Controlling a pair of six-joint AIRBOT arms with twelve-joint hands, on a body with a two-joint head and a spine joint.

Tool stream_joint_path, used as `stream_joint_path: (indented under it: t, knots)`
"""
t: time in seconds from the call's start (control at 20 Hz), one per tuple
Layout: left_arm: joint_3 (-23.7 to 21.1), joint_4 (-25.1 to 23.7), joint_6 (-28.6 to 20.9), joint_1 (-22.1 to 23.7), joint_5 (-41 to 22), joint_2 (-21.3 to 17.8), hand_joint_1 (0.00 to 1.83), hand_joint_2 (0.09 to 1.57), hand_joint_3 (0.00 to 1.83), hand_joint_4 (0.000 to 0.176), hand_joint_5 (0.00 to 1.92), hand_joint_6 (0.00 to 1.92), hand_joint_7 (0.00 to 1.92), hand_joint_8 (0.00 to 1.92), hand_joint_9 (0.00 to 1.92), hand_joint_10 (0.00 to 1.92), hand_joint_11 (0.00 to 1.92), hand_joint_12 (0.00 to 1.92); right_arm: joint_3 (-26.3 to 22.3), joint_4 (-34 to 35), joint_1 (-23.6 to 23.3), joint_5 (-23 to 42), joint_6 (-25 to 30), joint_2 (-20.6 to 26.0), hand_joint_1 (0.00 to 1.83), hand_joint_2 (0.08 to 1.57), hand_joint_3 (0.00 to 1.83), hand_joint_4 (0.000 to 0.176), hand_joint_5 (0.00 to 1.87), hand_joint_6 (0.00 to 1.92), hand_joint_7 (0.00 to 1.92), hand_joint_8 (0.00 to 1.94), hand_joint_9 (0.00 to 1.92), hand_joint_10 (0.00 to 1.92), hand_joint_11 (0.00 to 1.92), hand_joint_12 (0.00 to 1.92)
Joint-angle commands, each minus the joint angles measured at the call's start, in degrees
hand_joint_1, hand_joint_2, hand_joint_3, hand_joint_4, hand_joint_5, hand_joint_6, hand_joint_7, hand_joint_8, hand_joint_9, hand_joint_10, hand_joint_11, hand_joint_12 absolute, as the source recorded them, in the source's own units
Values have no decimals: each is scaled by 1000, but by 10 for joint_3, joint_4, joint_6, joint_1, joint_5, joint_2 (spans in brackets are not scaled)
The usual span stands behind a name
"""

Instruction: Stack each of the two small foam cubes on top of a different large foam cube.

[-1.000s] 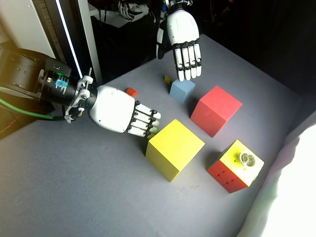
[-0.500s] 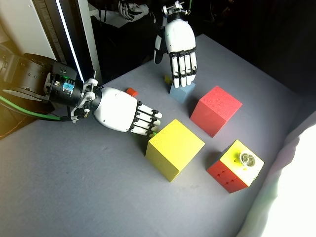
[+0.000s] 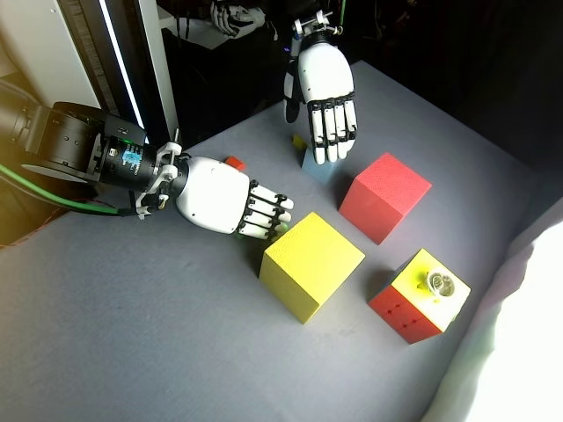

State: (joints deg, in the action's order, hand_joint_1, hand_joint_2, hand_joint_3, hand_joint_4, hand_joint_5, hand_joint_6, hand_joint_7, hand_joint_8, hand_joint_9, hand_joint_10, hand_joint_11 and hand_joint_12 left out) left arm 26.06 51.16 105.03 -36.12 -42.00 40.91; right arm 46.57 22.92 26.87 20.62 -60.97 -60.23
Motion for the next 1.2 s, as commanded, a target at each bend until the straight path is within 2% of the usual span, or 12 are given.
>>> stream_joint_path:
  t: [0.0, 0.1, 0.35, 0.5, 0.65, 0.75, 0.85, 0.95, 1.0, 1.15]
  knots:
    - [5, -20, 5, 4, -41, 0, 1189, 886, 9, 0, 199, 9, 157, 0, 137, 0, 0, 778, 0, -6, 1, 44, -1, 3, 1249, 806, 2, 0, 0, 0, 0, 0, 0, 0, 16, 10]
    - [10, -17, 8, 4, -41, 6, 1230, 873, 1, 0, 237, 19, 200, 13, 166, 12, 0, 798, -1, -6, 0, 49, -1, 5, 1216, 813, 5, 0, 0, 0, 0, 0, 0, 0, 31, 18]
    - [27, -10, 14, 4, -41, 20, 1188, 852, 0, 0, 251, 11, 208, 3, 188, 15, 0, 912, -1, -10, 0, 48, -1, 17, 1211, 821, 4, 0, 0, 0, 0, 0, 0, 0, 43, 30]
    - [37, -7, 14, 7, -41, 32, 1213, 889, 8, 0, 276, 12, 242, 9, 189, 11, 0, 839, -1, -14, -1, 51, -1, 26, 1241, 877, 22, 0, 0, 0, 0, 0, 0, 0, 30, 30]
    - [38, -6, 14, 15, -41, 30, 1226, 881, 3, 0, 293, 14, 266, 12, 204, 15, 0, 852, -1, -18, 1, 59, -1, 26, 1225, 873, 13, 0, 0, 0, 0, 0, 0, 0, 64, 52]
    - [34, -3, 20, 25, -41, 24, 1164, 910, 12, 0, 268, 5, 259, 5, 198, 10, 0, 844, -1, -18, 0, 70, 0, 22, 1234, 888, 16, 0, 0, 0, 0, 0, 0, 0, 55, 56]
    - [29, 11, 33, 33, -41, 20, 1187, 894, 2, 0, 263, 2, 247, 0, 198, 7, 0, 867, -1, -18, -1, 71, 0, 18, 1220, 880, 0, 0, 0, 0, 0, 0, 0, 0, 1, 222]
    - [28, 14, 34, 41, -41, 19, 1165, 905, 7, 0, 207, 0, 211, 0, 183, 0, 0, 876, -1, -18, 0, 69, 0, 15, 1222, 871, 0, 0, 0, 0, 0, 0, 0, 0, 0, 263]
    - [28, 18, 39, 44, -41, 19, 1225, 900, 3, 0, 207, 3, 216, 3, 189, 3, 0, 902, -1, -18, 0, 69, 1, 14, 1223, 866, 0, 0, 0, 0, 0, 0, 0, 0, 0, 242]
    - [29, 39, 55, 48, -41, 23, 1223, 906, 6, 0, 198, 0, 215, 3, 188, 3, 0, 909, -2, -18, 1, 68, 1, 12, 1218, 866, 0, 0, 0, 0, 0, 0, 0, 0, 0, 230]
